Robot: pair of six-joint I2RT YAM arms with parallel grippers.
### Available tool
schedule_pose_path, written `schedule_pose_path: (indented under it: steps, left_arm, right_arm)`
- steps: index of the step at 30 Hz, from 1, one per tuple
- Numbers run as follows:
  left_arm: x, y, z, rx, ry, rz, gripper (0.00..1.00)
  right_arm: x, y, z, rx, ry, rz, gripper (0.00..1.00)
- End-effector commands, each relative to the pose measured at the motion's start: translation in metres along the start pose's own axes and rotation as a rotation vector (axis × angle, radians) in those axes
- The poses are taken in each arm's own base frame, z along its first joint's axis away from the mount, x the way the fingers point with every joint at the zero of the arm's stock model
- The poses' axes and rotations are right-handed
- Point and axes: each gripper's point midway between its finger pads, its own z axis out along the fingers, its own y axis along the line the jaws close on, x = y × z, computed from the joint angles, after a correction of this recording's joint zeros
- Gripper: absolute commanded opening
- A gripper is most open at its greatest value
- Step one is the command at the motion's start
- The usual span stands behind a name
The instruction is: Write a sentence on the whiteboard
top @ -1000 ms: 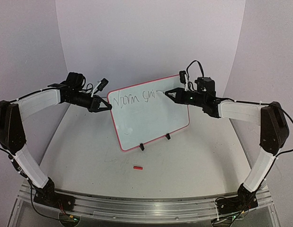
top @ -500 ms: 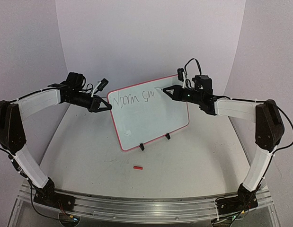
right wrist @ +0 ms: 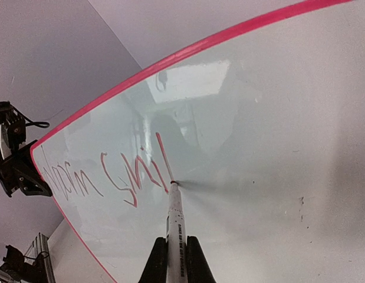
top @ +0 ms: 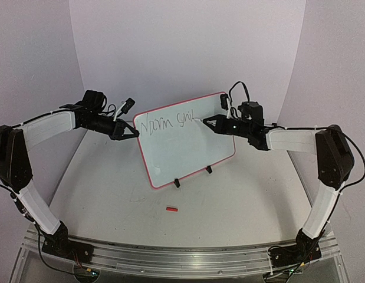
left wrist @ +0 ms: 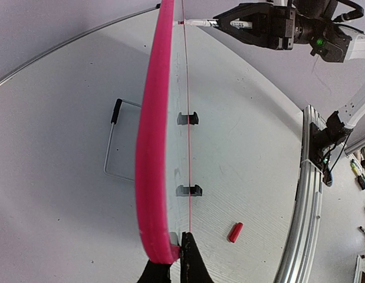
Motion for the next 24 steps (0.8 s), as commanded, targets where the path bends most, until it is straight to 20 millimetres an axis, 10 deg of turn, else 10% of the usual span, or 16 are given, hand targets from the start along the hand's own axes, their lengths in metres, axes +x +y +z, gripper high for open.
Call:
schedule_pose_path:
  steps: [1,24]
  left_arm:
    - [0.014,0.003,0.005,-0.047,0.067,0.076,0.00]
    - [0.013,0.002,0.004,-0.052,0.066,0.080,0.00]
  right_arm:
    - [-0.002,-0.004,-0.008,0.035,-0.025,0.007,0.00]
    - [-0.030,0.019,-0.020,-0.020,-0.104,-0.006,0.00]
